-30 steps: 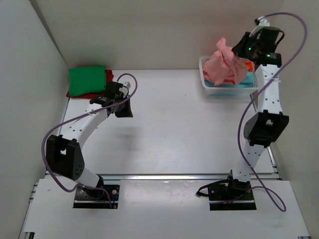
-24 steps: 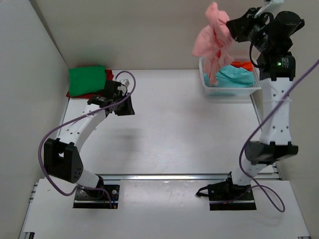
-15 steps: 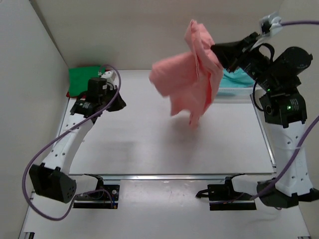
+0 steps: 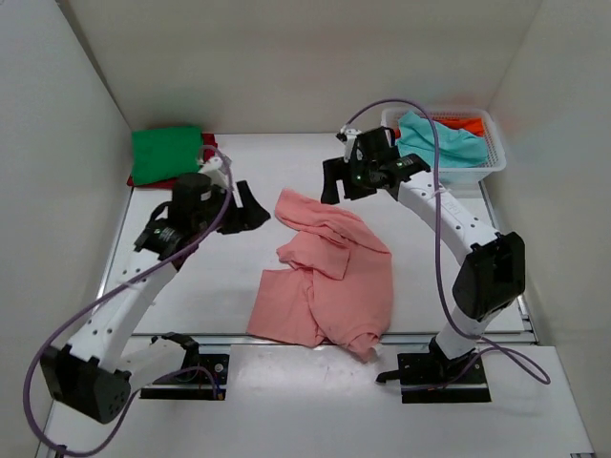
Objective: Fold and stack the t-shirts
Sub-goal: Move the tshirt to the center of the board, then flatten out the tshirt
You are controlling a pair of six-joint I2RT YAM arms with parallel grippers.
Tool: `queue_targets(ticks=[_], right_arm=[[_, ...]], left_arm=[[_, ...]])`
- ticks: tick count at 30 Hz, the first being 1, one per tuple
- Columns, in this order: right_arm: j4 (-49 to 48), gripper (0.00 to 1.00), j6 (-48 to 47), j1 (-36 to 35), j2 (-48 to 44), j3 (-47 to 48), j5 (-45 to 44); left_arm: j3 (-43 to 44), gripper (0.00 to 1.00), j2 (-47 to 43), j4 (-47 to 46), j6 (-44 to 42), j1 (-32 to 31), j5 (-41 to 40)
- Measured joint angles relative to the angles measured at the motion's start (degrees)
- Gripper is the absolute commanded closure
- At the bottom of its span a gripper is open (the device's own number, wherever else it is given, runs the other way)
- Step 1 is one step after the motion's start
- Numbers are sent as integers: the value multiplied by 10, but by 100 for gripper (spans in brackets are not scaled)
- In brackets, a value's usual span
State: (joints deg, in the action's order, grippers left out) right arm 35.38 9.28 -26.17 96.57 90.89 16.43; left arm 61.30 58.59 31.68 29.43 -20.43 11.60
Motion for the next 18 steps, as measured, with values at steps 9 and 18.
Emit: queue_targets(ticks=[9, 18], right_arm=[[15, 27, 20, 121, -148, -189, -60], [32, 23, 2, 118, -169, -333, -38]], left_arm=[[-57, 16, 133, 12, 0, -119, -31], [-83, 2, 247, 31, 23, -212, -89]])
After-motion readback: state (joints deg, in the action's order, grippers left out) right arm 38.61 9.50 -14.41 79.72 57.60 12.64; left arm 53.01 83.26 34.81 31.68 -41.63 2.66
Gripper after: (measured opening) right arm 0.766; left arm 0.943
